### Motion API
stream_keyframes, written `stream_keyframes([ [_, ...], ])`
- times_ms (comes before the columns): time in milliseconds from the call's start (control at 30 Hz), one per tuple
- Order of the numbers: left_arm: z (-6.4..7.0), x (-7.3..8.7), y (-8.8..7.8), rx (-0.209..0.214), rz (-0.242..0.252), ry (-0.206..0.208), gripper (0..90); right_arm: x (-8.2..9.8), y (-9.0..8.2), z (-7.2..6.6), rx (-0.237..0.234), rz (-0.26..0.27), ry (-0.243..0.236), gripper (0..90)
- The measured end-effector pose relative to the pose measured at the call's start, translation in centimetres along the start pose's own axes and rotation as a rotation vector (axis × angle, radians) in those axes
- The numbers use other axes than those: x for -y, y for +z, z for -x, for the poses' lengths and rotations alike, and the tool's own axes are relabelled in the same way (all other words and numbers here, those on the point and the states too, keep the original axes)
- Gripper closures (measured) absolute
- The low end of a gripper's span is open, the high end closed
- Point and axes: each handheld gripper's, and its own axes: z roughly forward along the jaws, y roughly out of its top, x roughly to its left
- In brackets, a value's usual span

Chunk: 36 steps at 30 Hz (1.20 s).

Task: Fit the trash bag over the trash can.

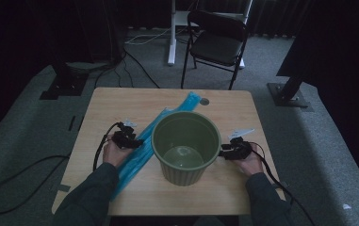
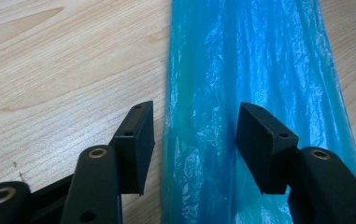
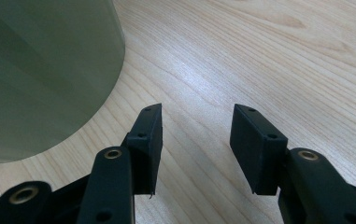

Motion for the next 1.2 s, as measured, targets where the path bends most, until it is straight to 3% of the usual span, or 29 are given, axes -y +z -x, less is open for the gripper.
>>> stream_keyframes([
  [100,0.2,0.0,0.0,-0.009,-0.005,0.017,45.2,0.0,0.1,0.0,-0.003,-0.010,0.001,53.3],
  [167,0.7,-0.1,0.1,-0.037,-0.018,0.058,45.1,0.0,0.2,0.0,-0.004,-0.014,0.000,53.2],
  [467,1.3,-0.2,0.0,-0.013,-0.028,0.082,59.2,0.0,0.3,-0.1,-0.001,-0.024,-0.005,53.1],
  [600,1.3,-0.2,0.0,-0.004,-0.032,0.090,61.1,0.0,0.4,-0.1,0.001,-0.034,-0.004,53.1],
  [700,1.4,-0.2,-0.1,0.021,-0.038,0.089,55.5,0.1,0.4,-0.1,0.001,-0.039,-0.003,53.1],
  [800,1.8,-0.2,0.0,0.014,-0.054,0.127,48.9,0.1,0.4,-0.1,0.003,-0.043,0.001,53.1],
  [1067,2.2,-0.3,0.1,0.021,-0.064,0.139,37.1,0.1,0.4,0.0,0.004,-0.046,0.001,53.1],
  [1200,2.1,-0.3,0.2,0.022,-0.066,0.141,35.3,0.1,0.4,0.0,0.004,-0.046,0.001,53.1],
])
